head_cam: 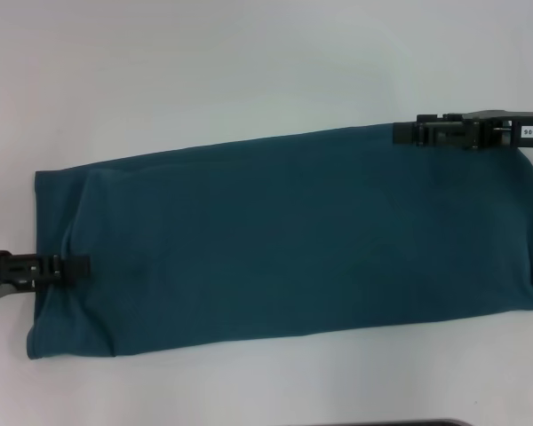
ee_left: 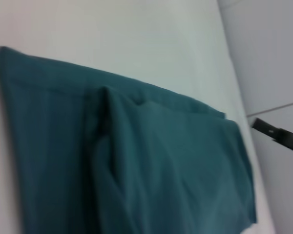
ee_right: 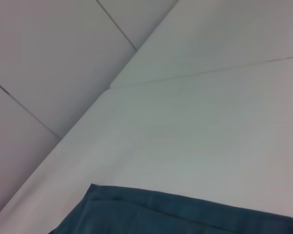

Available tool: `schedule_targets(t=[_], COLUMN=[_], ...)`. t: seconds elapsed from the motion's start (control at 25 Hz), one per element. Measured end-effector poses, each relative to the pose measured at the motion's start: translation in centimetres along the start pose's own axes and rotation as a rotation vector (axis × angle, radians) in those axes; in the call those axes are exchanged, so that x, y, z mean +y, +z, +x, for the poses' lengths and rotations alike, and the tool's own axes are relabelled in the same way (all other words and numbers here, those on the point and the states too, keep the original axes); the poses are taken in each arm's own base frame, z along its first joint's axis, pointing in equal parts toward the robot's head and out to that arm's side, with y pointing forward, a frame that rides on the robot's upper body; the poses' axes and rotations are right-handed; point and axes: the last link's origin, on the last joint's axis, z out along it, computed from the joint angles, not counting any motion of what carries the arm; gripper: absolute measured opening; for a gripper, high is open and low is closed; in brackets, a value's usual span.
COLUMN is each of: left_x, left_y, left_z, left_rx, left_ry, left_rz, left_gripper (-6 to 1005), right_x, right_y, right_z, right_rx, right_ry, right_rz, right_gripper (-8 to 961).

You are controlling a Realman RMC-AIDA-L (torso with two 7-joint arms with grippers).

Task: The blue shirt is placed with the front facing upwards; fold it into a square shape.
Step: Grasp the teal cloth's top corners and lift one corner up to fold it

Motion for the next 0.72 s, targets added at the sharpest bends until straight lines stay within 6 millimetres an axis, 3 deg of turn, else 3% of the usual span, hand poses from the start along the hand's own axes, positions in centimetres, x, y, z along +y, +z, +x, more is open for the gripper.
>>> schedule_targets(t=[0.28,0.52,0.72], left_x=[-0.9,-1.7,-1.1], left_y=[1.0,0.1,-0.2], left_z=[-0.8,-0.7,-0.8], left_rx=[-0.090,-0.084,-0.094], left_ry=[-0.033,-0.043,-0.022], left_rz=[0.088,0.144,0.105], left_gripper=[639,636,633], right_x=[-0.1,-0.1,-0.1], right_y=[-0.1,-0.1,-0.1], right_z=[0.2,0.3,0.4], right_rx=[-0.002,-0.002,-0.001], right_ry=[0.017,0.022,0.022], right_rz=[0.005,0.007,0.007], right_gripper=[895,895,895])
